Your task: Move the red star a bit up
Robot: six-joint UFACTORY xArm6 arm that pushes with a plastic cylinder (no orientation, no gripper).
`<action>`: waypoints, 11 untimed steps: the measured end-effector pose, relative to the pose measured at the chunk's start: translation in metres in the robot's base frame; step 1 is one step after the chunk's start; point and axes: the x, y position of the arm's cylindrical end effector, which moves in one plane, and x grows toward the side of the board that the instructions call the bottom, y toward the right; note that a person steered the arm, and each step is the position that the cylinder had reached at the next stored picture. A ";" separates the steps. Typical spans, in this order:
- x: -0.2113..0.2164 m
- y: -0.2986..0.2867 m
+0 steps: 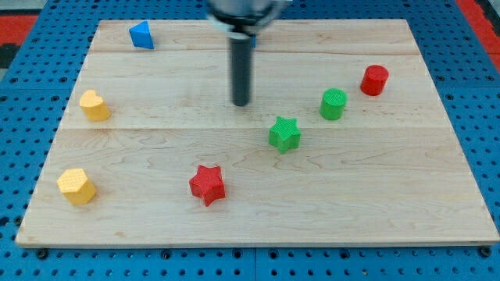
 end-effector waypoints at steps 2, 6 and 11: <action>0.113 -0.020; 0.230 -0.032; 0.223 -0.082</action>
